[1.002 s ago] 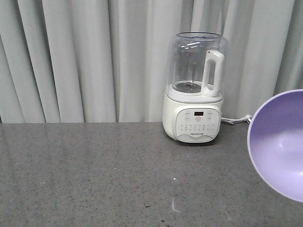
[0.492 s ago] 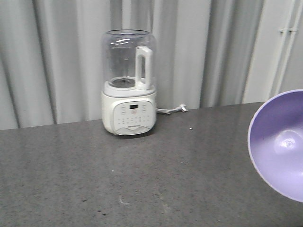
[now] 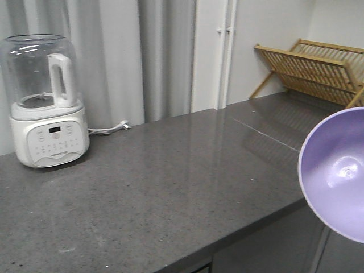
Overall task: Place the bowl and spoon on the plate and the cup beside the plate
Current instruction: 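Drive the base to the counter with the paper cup and blue plate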
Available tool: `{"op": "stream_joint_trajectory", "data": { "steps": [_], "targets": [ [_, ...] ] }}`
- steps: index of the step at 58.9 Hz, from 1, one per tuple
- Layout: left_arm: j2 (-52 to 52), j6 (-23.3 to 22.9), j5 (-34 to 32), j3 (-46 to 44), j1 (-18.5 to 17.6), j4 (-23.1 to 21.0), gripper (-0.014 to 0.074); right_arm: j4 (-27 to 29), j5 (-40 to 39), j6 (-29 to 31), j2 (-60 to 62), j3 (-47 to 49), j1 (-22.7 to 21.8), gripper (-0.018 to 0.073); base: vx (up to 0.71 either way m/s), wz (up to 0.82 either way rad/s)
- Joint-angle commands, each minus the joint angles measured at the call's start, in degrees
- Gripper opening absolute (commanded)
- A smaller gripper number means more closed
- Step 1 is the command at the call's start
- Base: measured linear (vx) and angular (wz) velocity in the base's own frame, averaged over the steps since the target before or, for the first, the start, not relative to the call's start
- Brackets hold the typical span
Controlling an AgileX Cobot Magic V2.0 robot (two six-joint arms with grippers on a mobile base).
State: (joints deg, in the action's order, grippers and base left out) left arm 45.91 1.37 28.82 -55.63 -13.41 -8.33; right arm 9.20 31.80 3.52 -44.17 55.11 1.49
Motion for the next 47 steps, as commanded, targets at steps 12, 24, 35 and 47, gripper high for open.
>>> {"op": "stream_joint_trajectory", "data": {
  "steps": [12,24,35,47],
  "targets": [
    [-0.2,-0.5,-5.0,-1.4,-0.2,-0.7,0.0,0.1,-5.4,0.5,0.2,1.7,0.0,-0.0008,-0.06,-0.48],
    [-0.2,-0.5,-5.0,-1.4,-0.2,-0.7,0.0,0.1,-5.4,0.5,0.2,1.7,0.0,-0.0008,-0.05,-0.47],
    [-0.2,-0.5,-5.0,-1.4,-0.2,-0.7,0.0,0.1,-5.4,0.5,0.2,1.7,0.0,-0.0008,-0.02,-0.51],
    [-0.2,-0.5,-5.0,-1.4,-0.2,-0.7,0.0,0.1,-5.4,0.5,0.2,1.7,0.0,-0.0008,0.04,-0.53]
  ]
}}
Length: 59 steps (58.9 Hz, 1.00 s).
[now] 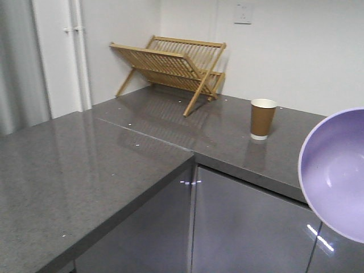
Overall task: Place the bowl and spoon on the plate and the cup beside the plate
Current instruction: 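Drive the base to the counter with the paper cup and blue plate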
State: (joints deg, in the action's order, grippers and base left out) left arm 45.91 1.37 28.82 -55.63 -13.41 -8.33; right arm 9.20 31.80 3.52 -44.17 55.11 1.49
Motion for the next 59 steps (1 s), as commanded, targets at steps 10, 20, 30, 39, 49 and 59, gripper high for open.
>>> {"op": "stream_joint_trajectory", "data": {
  "steps": [10,20,30,39,49,59],
  "targets": [
    [-0.2,-0.5,-4.9,-1.4,-0.2,-0.7,0.0,0.1,-5.0,0.5,0.2,1.7,0.0,-0.0008,0.12,-0.55],
    [-0.2,-0.5,-4.9,-1.4,-0.2,-0.7,0.0,0.1,-5.0,0.5,0.2,1.7,0.0,-0.0008,0.18,-0.56],
    [-0.2,-0.5,-4.9,-1.4,-0.2,-0.7,0.0,0.2,-5.0,0.5,0.2,1.7,0.0,-0.0008,0.22,-0.49],
    [-0.2,-0.5,-4.9,-1.4,-0.2,-0.7,0.0,0.2,-5.0,0.5,0.2,1.7,0.0,-0.0008,0.26,-0.36],
    [-0.2,-0.5,-4.9,-1.4,-0.2,-0.7,0.0,0.2,-5.0,0.5,0.2,1.7,0.0,-0.0008,0.3,-0.24],
    [-0.2,-0.5,-4.9,-1.4,-0.2,-0.7,0.0,0.2,-5.0,0.5,0.2,1.7,0.0,-0.0008,0.33,-0.15]
  ]
}}
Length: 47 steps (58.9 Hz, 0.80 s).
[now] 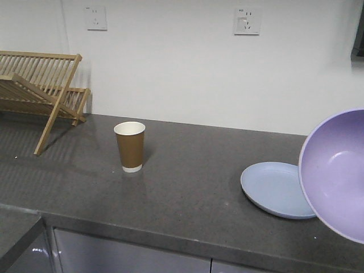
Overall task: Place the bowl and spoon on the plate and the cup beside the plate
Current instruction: 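Drive the base to the counter with the paper cup and blue plate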
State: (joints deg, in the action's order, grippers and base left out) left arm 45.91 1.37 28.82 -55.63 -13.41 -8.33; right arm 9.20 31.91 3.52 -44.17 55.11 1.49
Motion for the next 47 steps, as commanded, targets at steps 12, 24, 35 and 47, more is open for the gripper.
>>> {"op": "stream_joint_trajectory", "data": {
  "steps": [12,24,35,47],
  "targets": [
    [-0.2,-0.5,-4.9,-1.4,-0.2,-0.7,0.0,0.2,-5.1,0.5,0.2,1.7,0.0,-0.0008,0.34,-0.17],
    [-0.2,-0.5,-4.9,-1.4,-0.2,-0.7,0.0,0.2,-5.2,0.5,0.2,1.7,0.0,-0.0008,0.32,-0.29],
    [-0.2,-0.5,-4.9,-1.4,-0.2,-0.7,0.0,0.2,-5.2,0.5,0.2,1.7,0.0,-0.0008,0.27,-0.36],
    [0.0,-0.5,-4.9,-1.4,-0.2,-0.7,0.0,0.2,-5.2,0.5,0.2,1.7,0.0,-0.0008,0.21,-0.32]
  ]
}}
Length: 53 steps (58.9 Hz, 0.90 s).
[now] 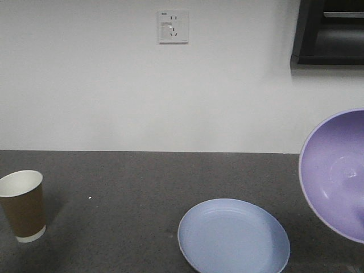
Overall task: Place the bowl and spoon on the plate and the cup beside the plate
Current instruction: 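Drive the base to the counter with the paper cup and blue plate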
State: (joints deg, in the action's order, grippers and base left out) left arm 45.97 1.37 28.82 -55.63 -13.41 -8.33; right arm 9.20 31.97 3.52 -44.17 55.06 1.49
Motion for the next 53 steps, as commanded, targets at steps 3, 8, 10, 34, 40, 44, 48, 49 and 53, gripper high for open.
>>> {"op": "stream_joint_trajectory", "data": {
  "steps": [3,8,10,34,40,44,48,49,53],
  "targets": [
    [-0.1,-0.5,-4.9,-1.4,-0.2,-0.7,0.0,0.2,-5.2,0.5,0.2,1.8,0.0,-0.0008,0.15,-0.22],
    [-0.1,-0.5,-4.9,-1.4,-0.2,-0.7,0.0,0.2,-5.2,0.5,0.2,1.8,0.0,-0.0008,0.12,-0.15],
    [-0.1,-0.5,-4.9,-1.4,-0.2,-0.7,0.0,0.2,-5.2,0.5,0.2,1.8,0.0,-0.0008,0.1,-0.09],
    [-0.1,-0.5,-4.9,-1.4,-0.2,-0.7,0.0,0.2,-5.2,0.5,0.2,1.8,0.0,-0.0008,0.04,0.02],
    [-0.1,-0.5,-4.9,-1.4,-0.2,-0.7,0.0,0.2,-5.2,0.5,0.2,1.8,0.0,-0.0008,0.0,0.0],
    [-0.1,-0.5,-4.9,-1.4,-0.2,-0.7,0.0,0.2,-5.2,0.5,0.2,1.8,0.0,-0.0008,0.0,-0.01],
    [-0.1,-0.5,-4.9,-1.4,-0.2,-0.7,0.0,0.2,-5.2,0.5,0.2,1.8,0.0,-0.0008,0.0,0.0],
    [-0.1,-0.5,-4.9,-1.4,-0.2,-0.7,0.0,0.2,-5.2,0.5,0.2,1.8,0.0,-0.0008,0.0,0.0],
    [-0.1,-0.5,-4.9,-1.4,-0.2,-0.7,0.0,0.2,-5.2,0.5,0.2,1.8,0.0,-0.0008,0.0,0.0]
  ]
}}
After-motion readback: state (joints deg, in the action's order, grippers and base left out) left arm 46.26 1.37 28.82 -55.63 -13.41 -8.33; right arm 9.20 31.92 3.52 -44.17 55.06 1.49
